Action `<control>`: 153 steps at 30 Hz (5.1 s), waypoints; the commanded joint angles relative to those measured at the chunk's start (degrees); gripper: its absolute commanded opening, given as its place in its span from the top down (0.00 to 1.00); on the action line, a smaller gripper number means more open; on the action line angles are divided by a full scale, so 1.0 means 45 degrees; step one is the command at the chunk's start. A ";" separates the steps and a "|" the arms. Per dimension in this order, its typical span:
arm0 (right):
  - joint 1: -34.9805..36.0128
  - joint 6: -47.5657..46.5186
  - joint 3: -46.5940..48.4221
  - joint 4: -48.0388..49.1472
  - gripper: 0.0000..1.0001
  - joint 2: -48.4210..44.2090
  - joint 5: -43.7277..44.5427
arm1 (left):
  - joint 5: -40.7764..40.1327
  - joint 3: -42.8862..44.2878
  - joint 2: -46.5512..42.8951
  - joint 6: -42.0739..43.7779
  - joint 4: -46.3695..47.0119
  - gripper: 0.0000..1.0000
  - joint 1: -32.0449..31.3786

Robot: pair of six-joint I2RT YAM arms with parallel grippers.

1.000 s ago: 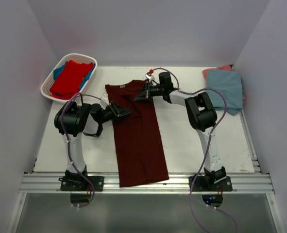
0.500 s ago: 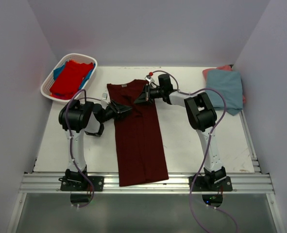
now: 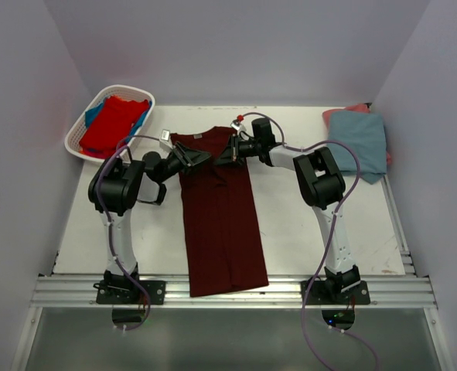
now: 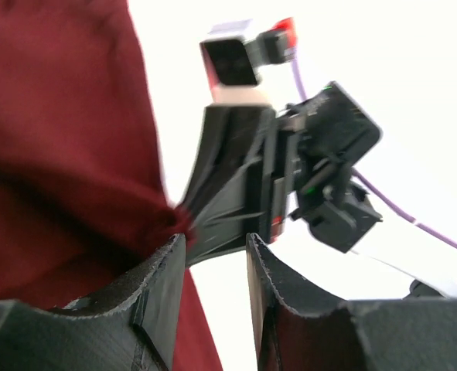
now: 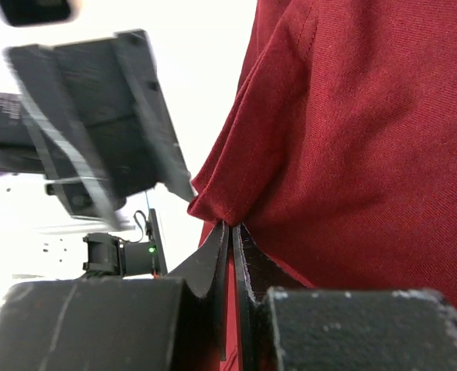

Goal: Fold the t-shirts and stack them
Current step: Rotate the tshirt 90 degrees

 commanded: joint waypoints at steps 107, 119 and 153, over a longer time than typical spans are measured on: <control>0.0030 0.0137 0.0410 0.0002 0.98 0.0222 -0.0054 | 0.0038 0.1482 -0.1797 0.4676 -0.5051 0.82 -0.0409; 0.0030 0.0216 0.0313 0.0081 0.86 0.0183 -0.0113 | 0.0117 0.1599 -0.2030 0.5144 -0.5714 1.00 -0.0448; -0.0770 -0.3944 -0.1133 -0.4623 0.27 -0.5206 0.3713 | -0.1817 -0.0644 -0.3904 0.5010 -0.9116 0.86 -0.0409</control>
